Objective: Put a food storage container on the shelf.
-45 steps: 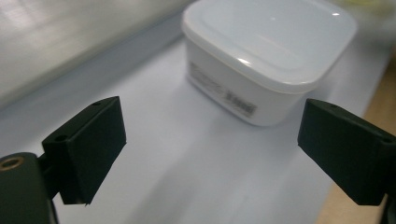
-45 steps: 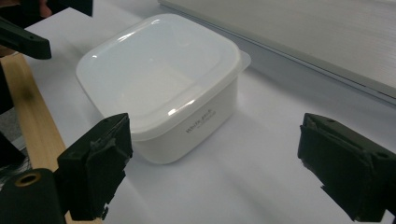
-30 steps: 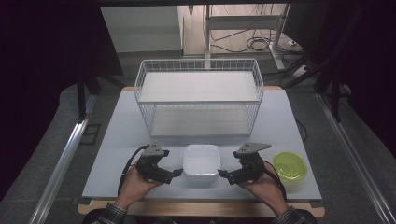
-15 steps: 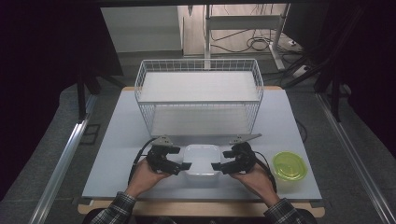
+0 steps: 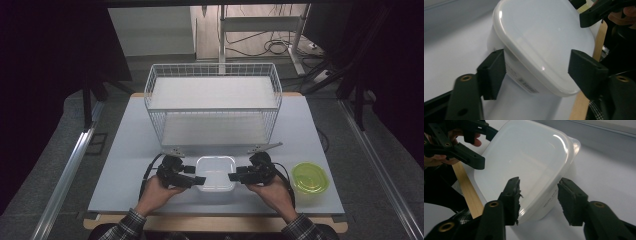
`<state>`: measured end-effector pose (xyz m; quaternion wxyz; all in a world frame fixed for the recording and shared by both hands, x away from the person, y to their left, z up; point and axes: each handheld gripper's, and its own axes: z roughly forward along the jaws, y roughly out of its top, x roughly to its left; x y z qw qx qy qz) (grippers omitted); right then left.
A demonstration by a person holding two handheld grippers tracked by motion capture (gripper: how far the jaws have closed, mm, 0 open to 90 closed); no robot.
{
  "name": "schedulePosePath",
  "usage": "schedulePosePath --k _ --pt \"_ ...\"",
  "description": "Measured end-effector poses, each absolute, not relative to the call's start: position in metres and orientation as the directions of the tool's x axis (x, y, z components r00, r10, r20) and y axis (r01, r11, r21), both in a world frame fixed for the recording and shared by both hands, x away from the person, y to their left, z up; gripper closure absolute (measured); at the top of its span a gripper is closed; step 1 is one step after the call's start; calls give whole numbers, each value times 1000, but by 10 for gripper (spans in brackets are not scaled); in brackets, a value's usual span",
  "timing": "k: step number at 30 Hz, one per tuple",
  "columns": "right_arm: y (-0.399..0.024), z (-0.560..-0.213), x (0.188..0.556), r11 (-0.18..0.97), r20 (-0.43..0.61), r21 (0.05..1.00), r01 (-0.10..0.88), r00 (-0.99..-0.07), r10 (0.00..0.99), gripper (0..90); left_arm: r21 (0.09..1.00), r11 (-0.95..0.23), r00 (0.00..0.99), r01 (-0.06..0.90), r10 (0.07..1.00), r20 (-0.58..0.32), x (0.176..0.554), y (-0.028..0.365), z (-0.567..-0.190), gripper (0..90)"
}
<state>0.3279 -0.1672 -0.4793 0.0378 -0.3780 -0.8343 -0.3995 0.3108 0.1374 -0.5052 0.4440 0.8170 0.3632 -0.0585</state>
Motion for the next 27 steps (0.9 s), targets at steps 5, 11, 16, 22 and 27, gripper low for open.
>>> schedulePosePath --k 5,11,16,22,27 --pt "-170 -477 317 358 381 636 683 -682 624 622 682 -324 707 655 580 -404 297 138 -499 453" --pt "-169 -474 310 332 384 629 703 -652 654 652 678 -266 657 686 626 -419 293 140 -492 607" --pt "-169 -475 309 287 413 623 728 -617 670 682 671 -234 630 704 643 -436 291 140 -492 630" --pt "-173 -472 309 245 417 644 725 -601 682 766 700 -190 611 688 671 -419 287 140 -488 723" --pt "-172 -473 309 236 400 664 710 -603 690 789 712 -159 594 684 687 -418 288 140 -489 760"
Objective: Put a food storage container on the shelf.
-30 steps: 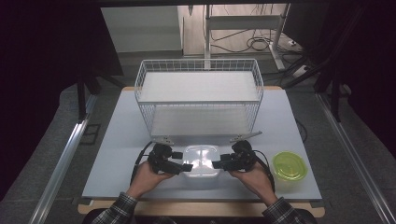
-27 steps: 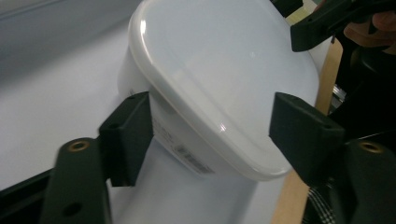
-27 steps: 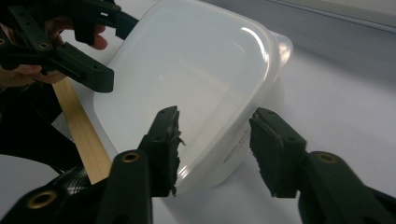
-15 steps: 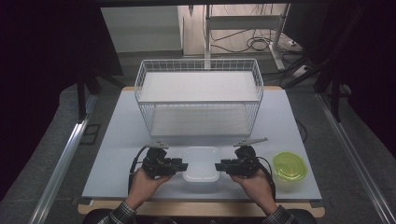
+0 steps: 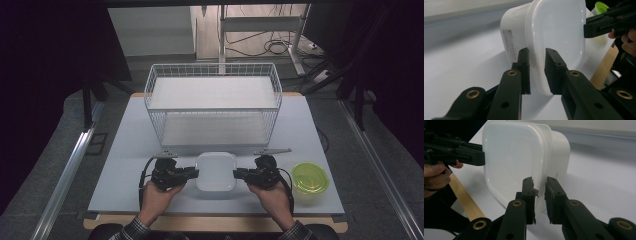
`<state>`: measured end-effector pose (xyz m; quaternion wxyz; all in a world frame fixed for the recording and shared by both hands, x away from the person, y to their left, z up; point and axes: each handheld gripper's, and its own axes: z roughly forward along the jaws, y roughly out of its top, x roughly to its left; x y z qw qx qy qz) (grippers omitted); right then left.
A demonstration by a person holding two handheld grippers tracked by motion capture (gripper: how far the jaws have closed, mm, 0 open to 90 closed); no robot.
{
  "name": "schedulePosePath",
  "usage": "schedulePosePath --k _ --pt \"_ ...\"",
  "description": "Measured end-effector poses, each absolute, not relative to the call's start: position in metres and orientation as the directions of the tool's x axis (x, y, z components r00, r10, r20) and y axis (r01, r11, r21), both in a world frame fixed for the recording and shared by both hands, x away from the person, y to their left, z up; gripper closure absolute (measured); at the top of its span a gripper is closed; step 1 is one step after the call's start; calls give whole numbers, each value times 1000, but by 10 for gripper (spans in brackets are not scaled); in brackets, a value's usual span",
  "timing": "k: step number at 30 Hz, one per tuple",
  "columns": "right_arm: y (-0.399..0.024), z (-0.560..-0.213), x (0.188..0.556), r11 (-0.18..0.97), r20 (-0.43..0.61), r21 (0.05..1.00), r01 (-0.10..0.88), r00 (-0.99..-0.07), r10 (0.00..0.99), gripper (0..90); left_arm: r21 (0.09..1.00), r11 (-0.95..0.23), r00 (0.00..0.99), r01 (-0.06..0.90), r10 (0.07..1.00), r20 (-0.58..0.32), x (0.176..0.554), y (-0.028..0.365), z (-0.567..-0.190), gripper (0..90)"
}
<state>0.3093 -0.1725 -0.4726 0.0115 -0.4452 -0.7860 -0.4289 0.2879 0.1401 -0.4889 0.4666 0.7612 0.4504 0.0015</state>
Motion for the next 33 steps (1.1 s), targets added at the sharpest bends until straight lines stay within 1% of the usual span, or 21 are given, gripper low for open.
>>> schedulePosePath --k 3,6,14,25,33 --pt "-170 -472 309 248 364 684 686 -615 700 790 719 -156 587 677 704 -400 288 140 -489 772" --pt "-166 -471 307 265 319 710 652 -634 705 791 722 -140 579 678 706 -407 289 142 -491 780" --pt "-165 -463 308 262 296 749 609 -660 690 791 756 -119 590 644 707 -391 288 145 -482 782" --pt "-166 -438 313 242 273 798 552 -689 672 791 807 -122 621 577 708 -337 293 147 -450 783" --pt "-164 -410 324 233 243 830 507 -704 668 792 842 -127 639 524 713 -290 302 149 -420 784"
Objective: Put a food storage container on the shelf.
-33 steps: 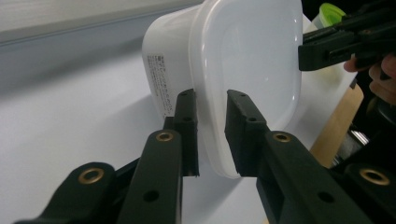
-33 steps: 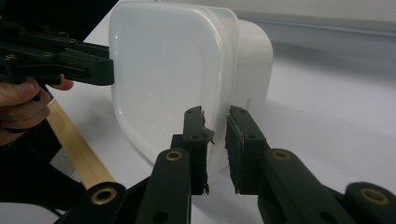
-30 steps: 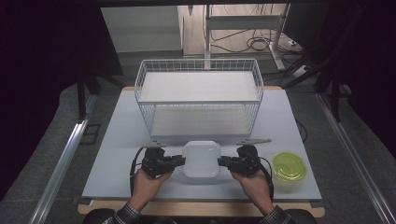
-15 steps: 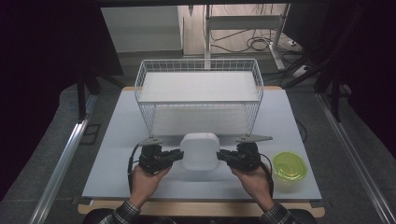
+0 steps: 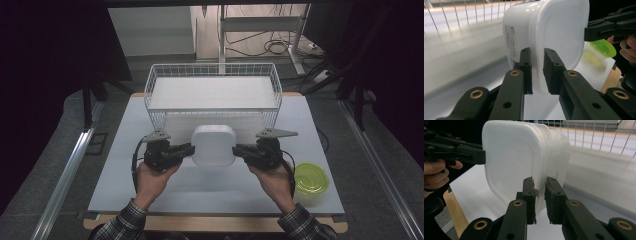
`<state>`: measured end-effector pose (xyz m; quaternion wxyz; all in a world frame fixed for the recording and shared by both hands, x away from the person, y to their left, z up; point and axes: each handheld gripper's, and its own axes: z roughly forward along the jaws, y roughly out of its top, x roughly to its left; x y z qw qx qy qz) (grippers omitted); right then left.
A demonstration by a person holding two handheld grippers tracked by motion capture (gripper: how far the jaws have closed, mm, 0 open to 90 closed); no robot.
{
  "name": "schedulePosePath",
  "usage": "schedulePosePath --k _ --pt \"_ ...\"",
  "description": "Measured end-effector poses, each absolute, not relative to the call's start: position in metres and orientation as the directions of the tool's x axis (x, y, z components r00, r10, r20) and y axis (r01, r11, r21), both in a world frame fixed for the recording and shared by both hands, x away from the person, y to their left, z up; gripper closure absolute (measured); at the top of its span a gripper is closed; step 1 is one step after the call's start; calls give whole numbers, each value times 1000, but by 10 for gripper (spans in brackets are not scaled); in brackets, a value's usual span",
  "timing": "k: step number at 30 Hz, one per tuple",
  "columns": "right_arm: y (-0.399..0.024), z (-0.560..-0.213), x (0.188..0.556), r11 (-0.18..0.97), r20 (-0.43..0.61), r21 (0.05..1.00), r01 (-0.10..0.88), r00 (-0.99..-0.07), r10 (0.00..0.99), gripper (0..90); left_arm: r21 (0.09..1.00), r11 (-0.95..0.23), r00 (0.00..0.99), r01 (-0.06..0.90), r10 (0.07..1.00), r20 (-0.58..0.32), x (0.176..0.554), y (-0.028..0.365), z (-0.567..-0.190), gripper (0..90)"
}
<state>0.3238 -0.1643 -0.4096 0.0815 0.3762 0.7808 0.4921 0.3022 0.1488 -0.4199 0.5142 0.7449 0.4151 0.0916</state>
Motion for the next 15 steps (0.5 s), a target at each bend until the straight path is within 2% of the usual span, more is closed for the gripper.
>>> schedulePosePath --k 15 --pt "-159 -364 352 215 218 862 459 -718 661 791 871 -121 639 476 728 -248 327 154 -371 785"
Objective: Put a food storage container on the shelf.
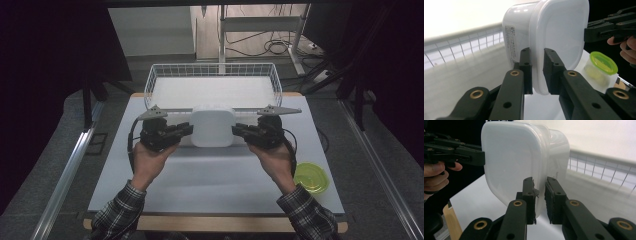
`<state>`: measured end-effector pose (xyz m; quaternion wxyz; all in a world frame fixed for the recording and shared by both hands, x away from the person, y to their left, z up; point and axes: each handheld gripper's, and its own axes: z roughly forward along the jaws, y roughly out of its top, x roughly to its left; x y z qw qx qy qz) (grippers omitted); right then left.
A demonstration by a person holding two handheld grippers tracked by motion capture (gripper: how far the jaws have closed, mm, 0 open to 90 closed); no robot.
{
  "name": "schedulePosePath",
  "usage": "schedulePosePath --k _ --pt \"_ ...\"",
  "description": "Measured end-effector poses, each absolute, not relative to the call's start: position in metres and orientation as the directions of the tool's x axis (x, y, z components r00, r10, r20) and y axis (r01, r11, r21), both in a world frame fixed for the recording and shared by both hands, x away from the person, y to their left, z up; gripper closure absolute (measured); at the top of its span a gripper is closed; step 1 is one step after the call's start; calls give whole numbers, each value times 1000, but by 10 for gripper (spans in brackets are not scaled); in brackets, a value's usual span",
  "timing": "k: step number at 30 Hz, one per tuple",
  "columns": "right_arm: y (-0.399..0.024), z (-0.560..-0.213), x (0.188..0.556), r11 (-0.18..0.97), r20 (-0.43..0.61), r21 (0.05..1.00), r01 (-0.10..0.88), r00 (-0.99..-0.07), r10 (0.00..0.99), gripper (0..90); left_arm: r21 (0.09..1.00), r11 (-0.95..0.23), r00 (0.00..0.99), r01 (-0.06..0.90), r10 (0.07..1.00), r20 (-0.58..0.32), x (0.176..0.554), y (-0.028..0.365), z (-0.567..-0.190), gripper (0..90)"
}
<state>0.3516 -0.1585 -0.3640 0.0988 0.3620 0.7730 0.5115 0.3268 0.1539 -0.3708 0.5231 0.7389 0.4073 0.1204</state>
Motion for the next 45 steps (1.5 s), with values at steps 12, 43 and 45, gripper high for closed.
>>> schedulePosePath --k 12,43,45 --pt "-152 -330 379 208 215 871 445 -726 653 787 883 -123 635 454 739 -223 349 159 -337 785" --pt "-142 -308 410 249 110 893 375 -718 687 617 887 -126 670 445 704 -237 396 161 -323 653" --pt "-139 -307 410 255 83 899 355 -711 699 613 884 -117 667 452 702 -249 399 161 -323 638"
